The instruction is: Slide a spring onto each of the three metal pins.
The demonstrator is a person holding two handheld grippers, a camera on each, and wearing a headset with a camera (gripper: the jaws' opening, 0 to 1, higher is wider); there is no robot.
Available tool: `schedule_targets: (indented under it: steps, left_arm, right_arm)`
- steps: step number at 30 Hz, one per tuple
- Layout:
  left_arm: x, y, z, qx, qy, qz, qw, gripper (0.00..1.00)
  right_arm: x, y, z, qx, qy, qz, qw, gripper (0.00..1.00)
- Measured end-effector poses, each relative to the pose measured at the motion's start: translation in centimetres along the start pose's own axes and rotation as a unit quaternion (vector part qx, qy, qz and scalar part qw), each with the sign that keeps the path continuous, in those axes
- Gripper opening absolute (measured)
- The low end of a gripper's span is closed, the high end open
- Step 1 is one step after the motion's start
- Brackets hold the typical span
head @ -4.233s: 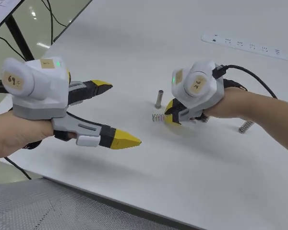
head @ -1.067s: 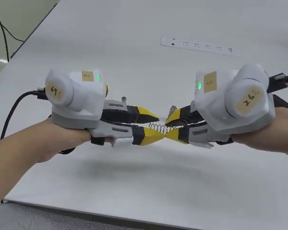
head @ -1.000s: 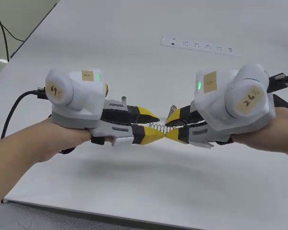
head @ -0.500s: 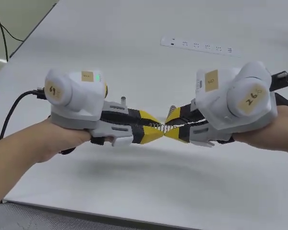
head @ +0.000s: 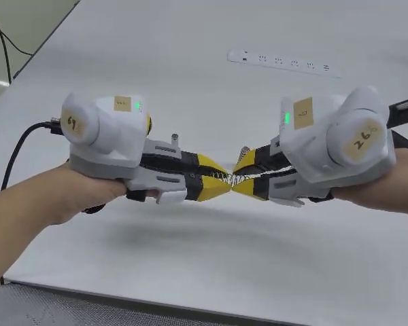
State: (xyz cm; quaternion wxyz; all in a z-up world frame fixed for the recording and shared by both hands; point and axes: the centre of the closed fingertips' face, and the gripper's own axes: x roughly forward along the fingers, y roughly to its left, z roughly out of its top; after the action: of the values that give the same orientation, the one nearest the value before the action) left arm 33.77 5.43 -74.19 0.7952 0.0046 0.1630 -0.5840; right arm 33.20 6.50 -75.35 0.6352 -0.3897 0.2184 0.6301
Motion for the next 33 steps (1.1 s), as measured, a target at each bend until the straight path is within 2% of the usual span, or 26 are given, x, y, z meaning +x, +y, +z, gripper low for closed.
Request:
schedule_targets:
  steps: [8,20,26,33]
  left_arm:
    - [0.1,-0.1,-0.2,-0.004,0.003,-0.007,1.0000,0.02]
    - [0.2,-0.7,-0.6,-0.004,0.014,-0.032,0.9994,0.02]
    - [0.1,-0.7,-0.7,-0.003,0.017,-0.035,0.9992,0.02]
    - [0.2,-1.0,-0.7,0.000,0.020,-0.039,0.9990,0.02]
  right_arm:
    - [-0.4,0.3,-0.9,0.002,0.000,0.002,1.0000,0.14]
    - [0.2,1.1,-2.3,0.021,-0.004,0.009,0.9997,0.12]
    - [0.1,1.2,-2.0,0.030,-0.018,0.011,0.9993,0.11]
    - [0.2,1.1,-1.8,0.029,-0.023,0.009,0.9993,0.08]
